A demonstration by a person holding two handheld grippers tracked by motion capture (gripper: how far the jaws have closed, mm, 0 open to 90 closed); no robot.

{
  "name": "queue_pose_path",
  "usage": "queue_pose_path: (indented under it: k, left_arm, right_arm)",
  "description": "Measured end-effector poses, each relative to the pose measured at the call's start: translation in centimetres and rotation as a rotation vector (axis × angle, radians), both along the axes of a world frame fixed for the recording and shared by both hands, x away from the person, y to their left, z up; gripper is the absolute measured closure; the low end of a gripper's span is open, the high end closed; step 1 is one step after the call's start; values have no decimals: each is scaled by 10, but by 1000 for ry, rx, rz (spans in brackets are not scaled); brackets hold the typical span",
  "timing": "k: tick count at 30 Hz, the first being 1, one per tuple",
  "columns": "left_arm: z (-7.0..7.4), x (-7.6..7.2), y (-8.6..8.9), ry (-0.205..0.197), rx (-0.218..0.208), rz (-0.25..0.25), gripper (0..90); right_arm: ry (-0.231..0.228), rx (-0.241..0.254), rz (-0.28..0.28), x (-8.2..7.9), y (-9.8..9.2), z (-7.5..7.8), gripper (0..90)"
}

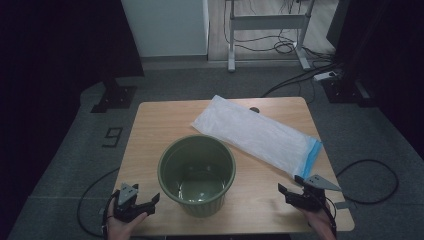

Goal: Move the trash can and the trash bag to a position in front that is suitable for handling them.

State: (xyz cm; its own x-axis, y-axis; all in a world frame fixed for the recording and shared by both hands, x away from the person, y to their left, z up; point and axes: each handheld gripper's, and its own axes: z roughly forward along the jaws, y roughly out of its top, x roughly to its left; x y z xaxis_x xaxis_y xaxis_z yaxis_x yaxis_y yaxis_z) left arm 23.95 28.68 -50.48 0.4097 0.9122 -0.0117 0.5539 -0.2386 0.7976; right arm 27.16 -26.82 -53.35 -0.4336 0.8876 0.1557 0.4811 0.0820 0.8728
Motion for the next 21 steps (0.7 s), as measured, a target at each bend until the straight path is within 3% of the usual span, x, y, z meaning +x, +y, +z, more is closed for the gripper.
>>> queue_pose_path:
  k: [4, 6, 10, 11, 12, 14, 15, 17, 18, 19, 21]
  left_arm:
    - [3, -5, 2, -7, 0, -21, 89]
    - [5, -17, 1, -22, -25, -49, 79]
    - [5, -30, -5, -32, -32, -83, 60]
    - [5, -38, -10, -36, -33, -116, 57]
    - [5, -38, -10, -36, -33, -116, 54]
    - [5, -45, -18, -41, -38, -167, 50]
    - [6, -47, -29, -47, -21, -223, 38]
    - [8, -48, -40, -54, -7, -269, 32]
    - [8, -48, -40, -54, -7, -269, 33]
    - [10, -48, -49, -64, 3, -311, 31]
    - [12, -45, -56, -70, 14, -326, 32]
  right_arm:
    - [1, -8, -16, 1, -4, -2, 216]
    - [5, -12, -17, 1, -6, -3, 217]
    - [6, -18, -10, 2, -6, -3, 217]
    - [6, -24, -8, 2, -6, -3, 216]
    - [6, -24, -8, 2, -6, -3, 216]
    - [6, -27, -7, 3, -5, -4, 217]
    - [7, -26, -8, 3, -5, -4, 217]
    - [8, -28, -10, 4, -5, -4, 216]
    - [8, -28, -10, 4, -5, -4, 216]
    - [8, -30, -11, 4, -5, -4, 216]
    - [8, -32, -15, 4, -5, -5, 217]
